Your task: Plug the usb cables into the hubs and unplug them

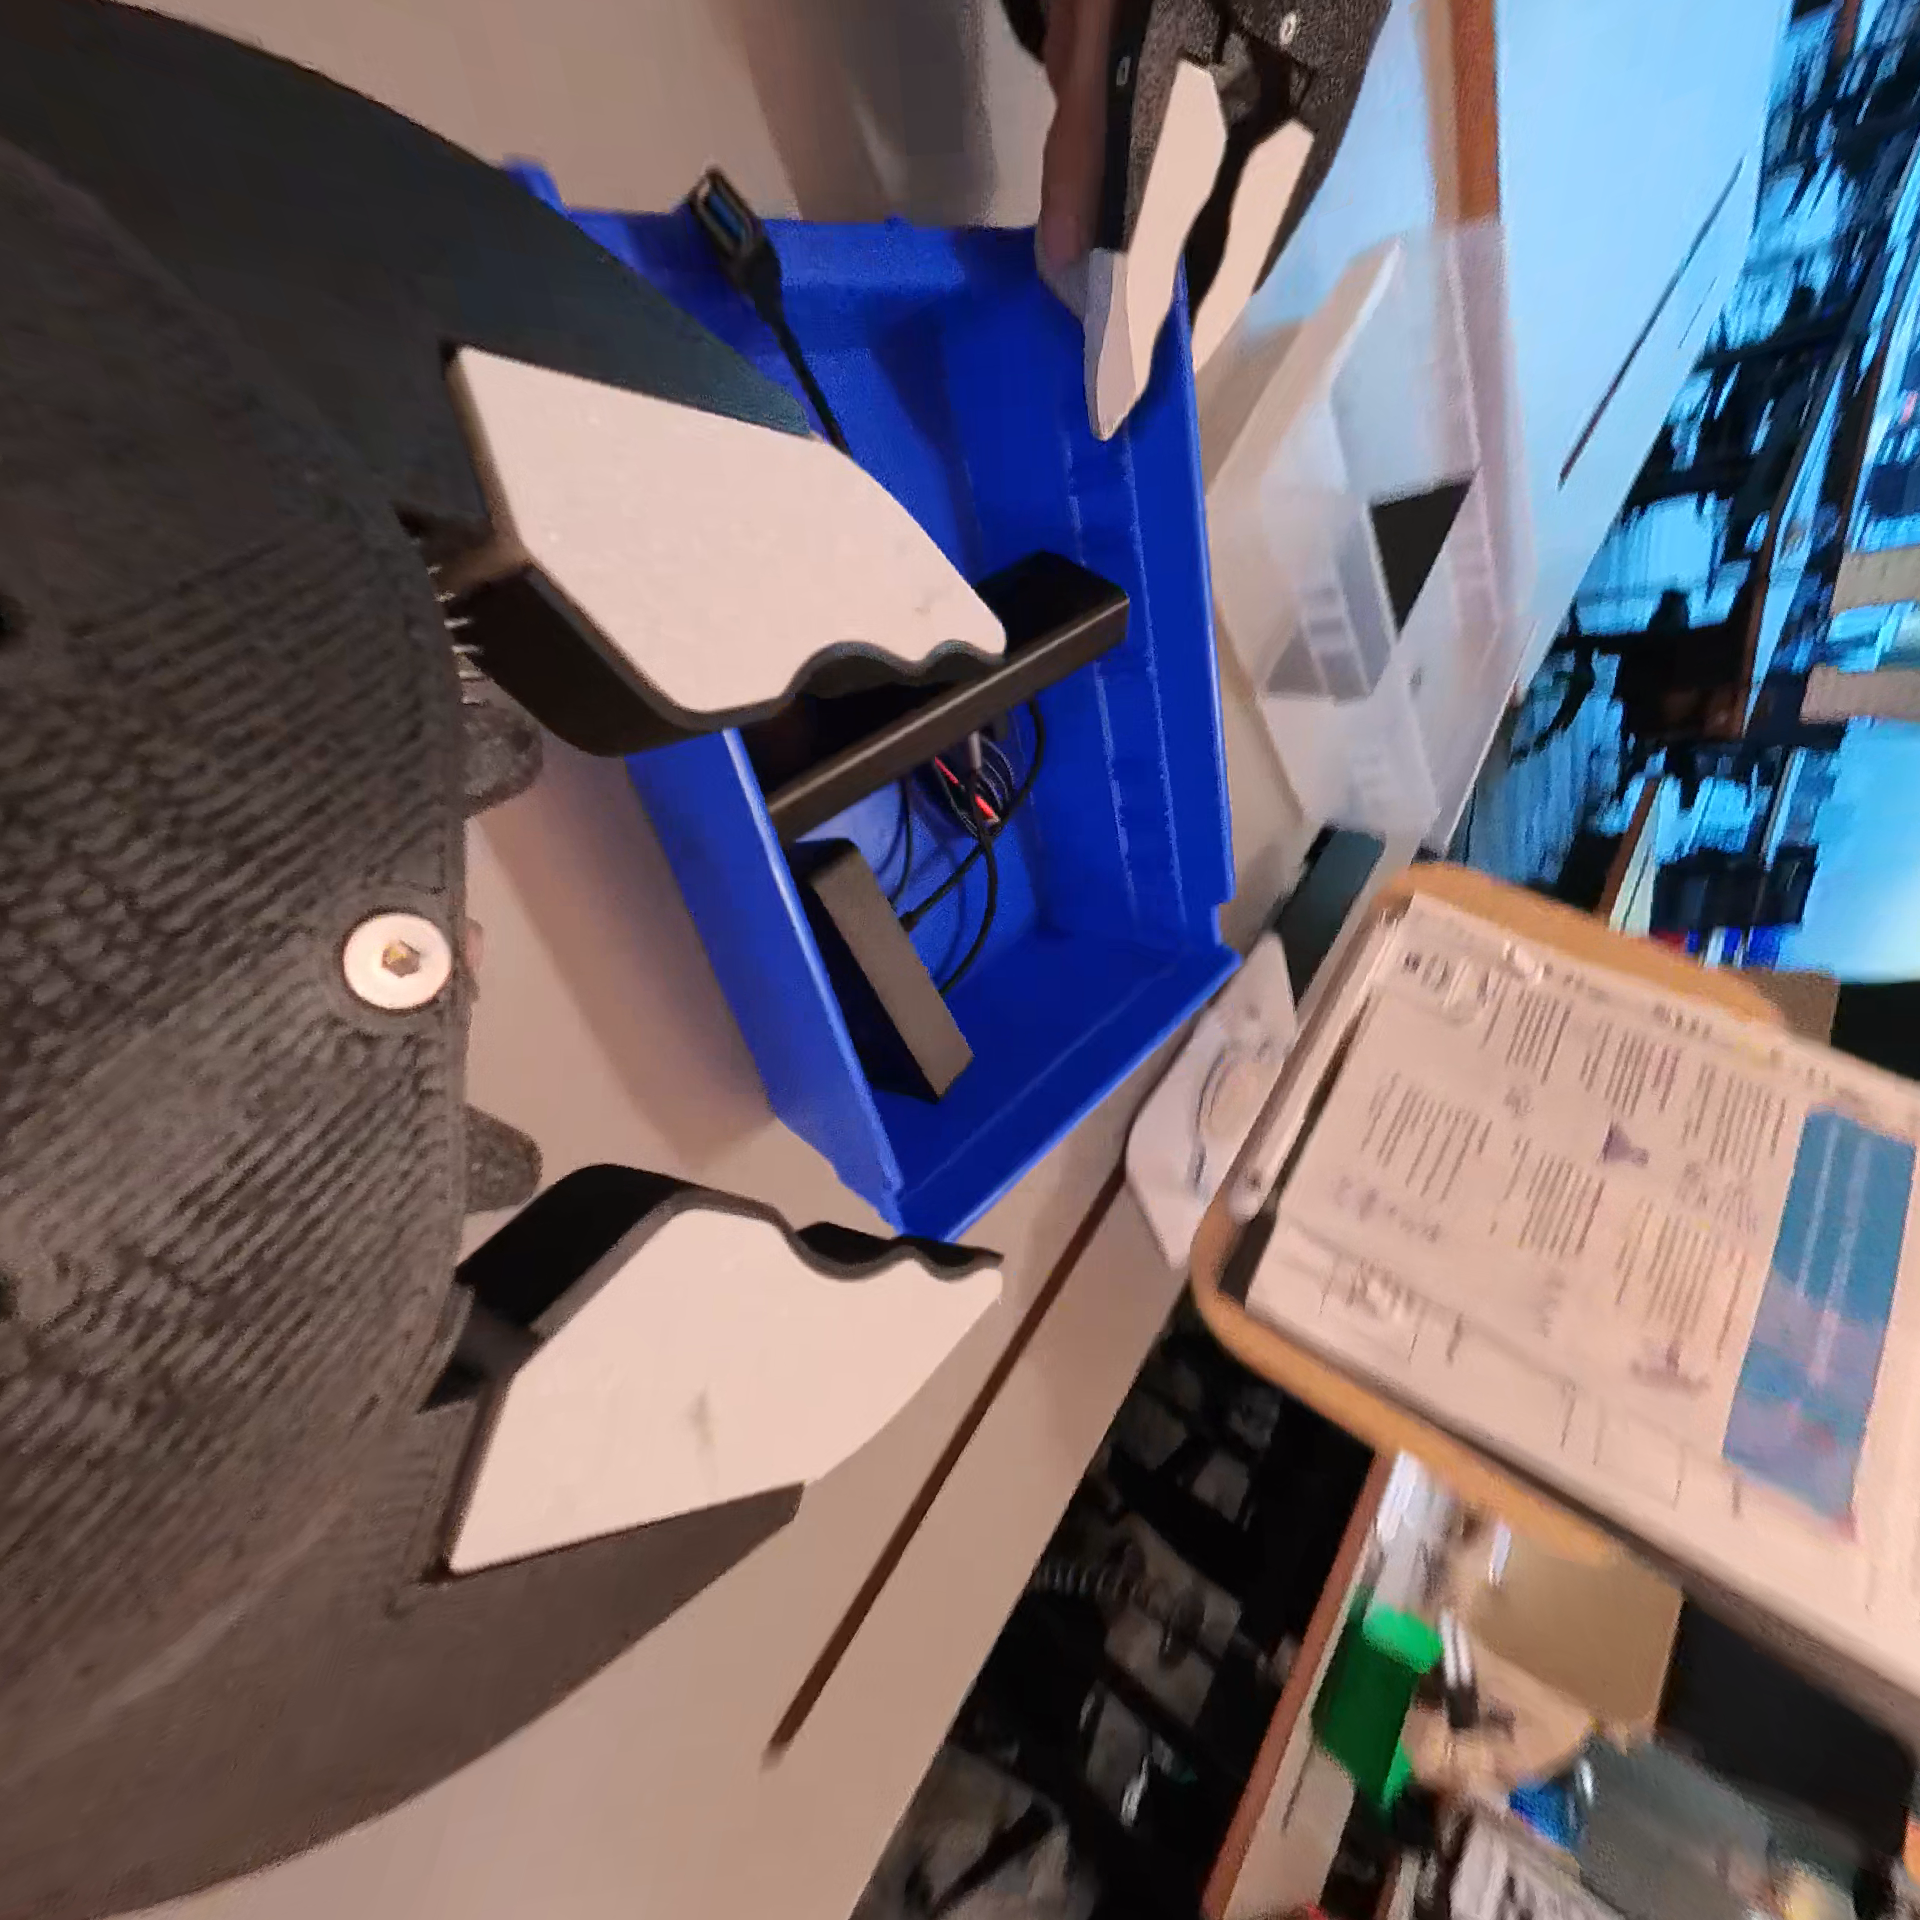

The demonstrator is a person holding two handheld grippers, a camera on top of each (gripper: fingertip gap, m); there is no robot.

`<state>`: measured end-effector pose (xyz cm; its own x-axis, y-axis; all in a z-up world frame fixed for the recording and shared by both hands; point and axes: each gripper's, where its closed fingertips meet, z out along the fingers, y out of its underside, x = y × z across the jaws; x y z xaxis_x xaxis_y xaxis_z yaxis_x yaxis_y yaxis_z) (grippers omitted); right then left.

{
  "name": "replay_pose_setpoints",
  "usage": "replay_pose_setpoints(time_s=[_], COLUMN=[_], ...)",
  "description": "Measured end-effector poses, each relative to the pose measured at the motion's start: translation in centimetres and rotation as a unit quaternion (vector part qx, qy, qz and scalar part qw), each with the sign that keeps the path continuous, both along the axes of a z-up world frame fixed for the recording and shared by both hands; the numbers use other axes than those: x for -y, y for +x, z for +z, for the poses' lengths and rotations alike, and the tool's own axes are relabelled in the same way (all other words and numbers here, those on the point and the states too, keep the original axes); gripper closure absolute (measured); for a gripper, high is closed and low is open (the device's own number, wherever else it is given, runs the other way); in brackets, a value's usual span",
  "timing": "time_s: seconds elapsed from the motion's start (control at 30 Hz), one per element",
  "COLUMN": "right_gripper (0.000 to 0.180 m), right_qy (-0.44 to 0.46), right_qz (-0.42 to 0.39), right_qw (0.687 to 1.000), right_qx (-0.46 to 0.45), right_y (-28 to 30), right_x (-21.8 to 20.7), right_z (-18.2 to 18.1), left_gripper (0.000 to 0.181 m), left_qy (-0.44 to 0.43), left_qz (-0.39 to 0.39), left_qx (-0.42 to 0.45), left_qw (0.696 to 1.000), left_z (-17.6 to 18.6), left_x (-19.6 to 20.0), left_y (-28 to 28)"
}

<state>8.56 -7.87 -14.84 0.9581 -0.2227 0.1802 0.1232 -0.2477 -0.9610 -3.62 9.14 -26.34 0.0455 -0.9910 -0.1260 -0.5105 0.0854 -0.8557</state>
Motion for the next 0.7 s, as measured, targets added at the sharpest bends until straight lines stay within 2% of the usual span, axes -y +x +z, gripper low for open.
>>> replay_pose_setpoints(time_s=[0.07, 0.2, 0.3, 0.4, 0.53, 0.7], right_gripper=[0.076, 0.073, 0.071, 0.071, 0.078, 0.099], right_qy=[-0.005, -0.026, -0.068, -0.122, -0.195, -0.296], right_qz=[0.044, 0.081, 0.114, 0.098, 0.052, 0.039], right_qw=[0.998, 0.989, 0.976, 0.959, 0.935, 0.896], right_qx=[-0.036, -0.117, -0.175, -0.237, -0.293, -0.328], right_y=[-2.1, -3.8, -5.0, -5.0, -5.5, -8.5], right_x=[-2.9, -10.7, -18.1, -25.5, -33.1, -38.9], right_z=[-0.6, -0.2, 0.6, 0.2, -3.5, -9.6], left_gripper=[0.173, 0.173, 0.173, 0.173, 0.173, 0.173], left_qy=[-0.005, -0.005, -0.009, -0.011, -0.018, -0.011], left_qz=[0.009, 0.022, 0.024, 0.023, 0.019, 0.020], left_qx=[0.006, 0.010, 0.012, 0.020, 0.041, 0.042], left_qw=[1.000, 1.000, 1.000, 0.999, 0.999, 0.999], left_z=[0.0, 0.1, 0.1, 0.2, 0.4, 0.5], left_x=[-1.2, -3.3, -4.4, -5.1, -5.1, -5.3], left_y=[-4.7, -12.1, -15.2, -16.8, -17.0, -16.9])
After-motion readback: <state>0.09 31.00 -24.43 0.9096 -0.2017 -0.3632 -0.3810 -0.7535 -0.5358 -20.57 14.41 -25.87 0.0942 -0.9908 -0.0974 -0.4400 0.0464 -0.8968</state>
